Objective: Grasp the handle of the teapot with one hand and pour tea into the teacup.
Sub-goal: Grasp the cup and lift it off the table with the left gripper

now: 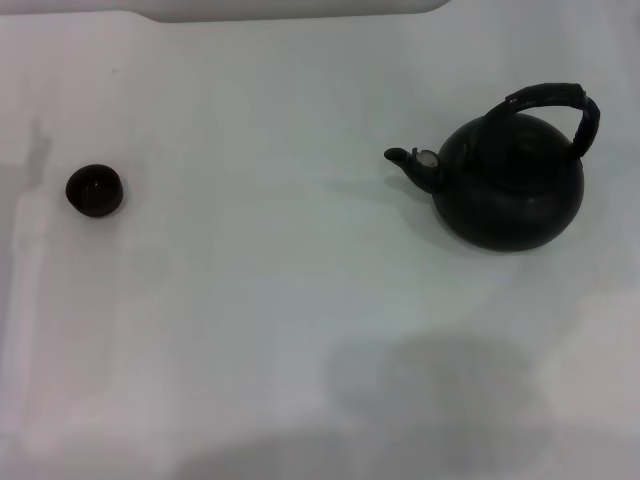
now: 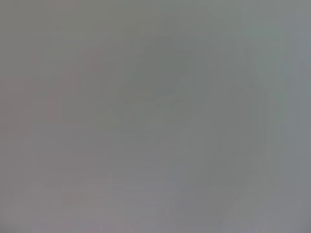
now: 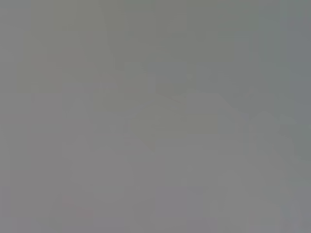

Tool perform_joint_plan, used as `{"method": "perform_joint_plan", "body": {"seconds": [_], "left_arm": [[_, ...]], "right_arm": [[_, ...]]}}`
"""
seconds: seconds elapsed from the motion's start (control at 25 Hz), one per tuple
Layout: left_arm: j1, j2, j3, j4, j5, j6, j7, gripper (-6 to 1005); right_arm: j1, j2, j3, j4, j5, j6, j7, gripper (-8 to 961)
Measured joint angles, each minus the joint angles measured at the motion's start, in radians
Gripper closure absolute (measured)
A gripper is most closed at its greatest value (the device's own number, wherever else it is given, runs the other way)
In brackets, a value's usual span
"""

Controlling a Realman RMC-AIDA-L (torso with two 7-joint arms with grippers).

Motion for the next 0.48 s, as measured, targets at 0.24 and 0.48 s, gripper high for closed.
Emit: {"method": "perform_joint_plan", "body": {"seconds": [0.24, 0.48], "left_arm": [[0.005, 0.001, 0.0, 0.01, 0.08, -0.082, 0.116, 122], [0.01, -0.002, -0.005, 0.016, 0.086, -0.097, 0.117, 123]], "right_arm": [[-0.076, 0.002, 0.011, 0.099, 0.014, 0.26, -0.167, 200], [-0.119, 0.003, 0.017, 0.144, 0.014, 0.285, -0.165, 199]]}}
